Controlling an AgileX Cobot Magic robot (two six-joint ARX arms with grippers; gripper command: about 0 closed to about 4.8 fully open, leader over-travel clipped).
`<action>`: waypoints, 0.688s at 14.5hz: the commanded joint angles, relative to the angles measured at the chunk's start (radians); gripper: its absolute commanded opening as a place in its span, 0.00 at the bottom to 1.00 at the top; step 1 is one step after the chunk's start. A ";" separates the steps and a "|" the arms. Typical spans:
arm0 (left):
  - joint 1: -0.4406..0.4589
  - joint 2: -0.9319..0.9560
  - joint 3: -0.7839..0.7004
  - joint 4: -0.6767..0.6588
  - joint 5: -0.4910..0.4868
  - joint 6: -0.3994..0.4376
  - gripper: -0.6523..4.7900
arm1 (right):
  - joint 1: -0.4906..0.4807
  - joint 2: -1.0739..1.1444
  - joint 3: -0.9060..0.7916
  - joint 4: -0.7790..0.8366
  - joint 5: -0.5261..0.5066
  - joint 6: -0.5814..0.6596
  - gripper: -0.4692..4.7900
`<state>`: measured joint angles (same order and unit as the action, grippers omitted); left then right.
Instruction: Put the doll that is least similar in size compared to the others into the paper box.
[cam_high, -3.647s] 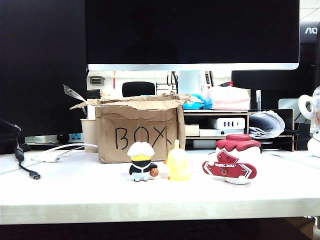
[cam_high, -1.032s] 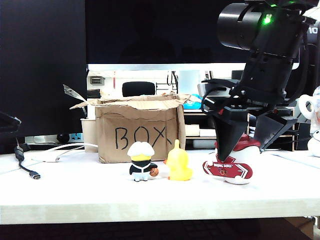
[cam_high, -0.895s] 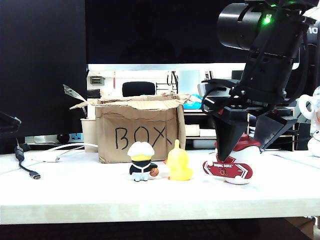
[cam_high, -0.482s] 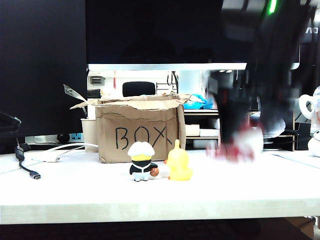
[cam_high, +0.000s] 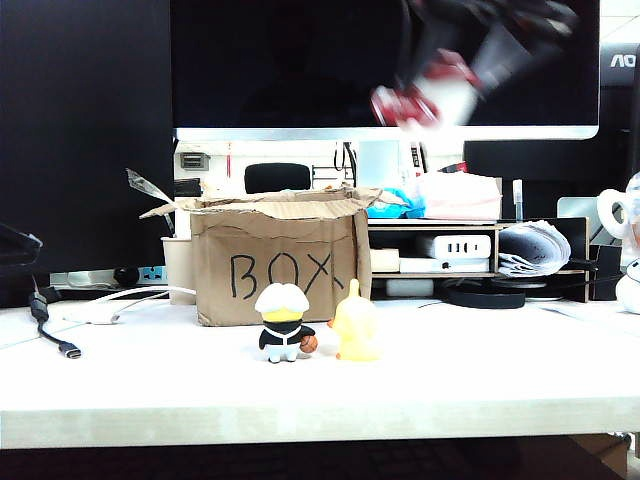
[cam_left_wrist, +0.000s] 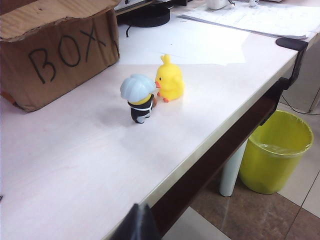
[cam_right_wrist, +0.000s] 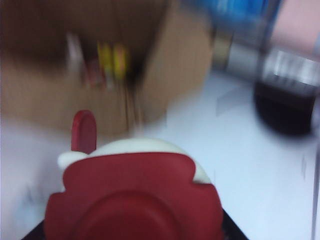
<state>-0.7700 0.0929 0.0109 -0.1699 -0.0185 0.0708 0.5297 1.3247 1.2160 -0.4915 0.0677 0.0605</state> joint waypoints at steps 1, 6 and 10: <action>0.000 0.000 -0.002 -0.020 0.004 0.000 0.11 | 0.002 0.095 0.082 0.177 -0.026 0.047 0.50; 0.000 0.000 -0.002 -0.020 0.004 0.000 0.11 | 0.003 0.386 0.364 0.170 -0.100 0.052 0.50; 0.000 0.000 -0.002 -0.020 0.004 0.000 0.11 | 0.018 0.600 0.654 0.062 -0.134 0.070 0.50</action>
<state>-0.7700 0.0929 0.0109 -0.1699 -0.0185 0.0708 0.5430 1.9167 1.8324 -0.4316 -0.0570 0.1268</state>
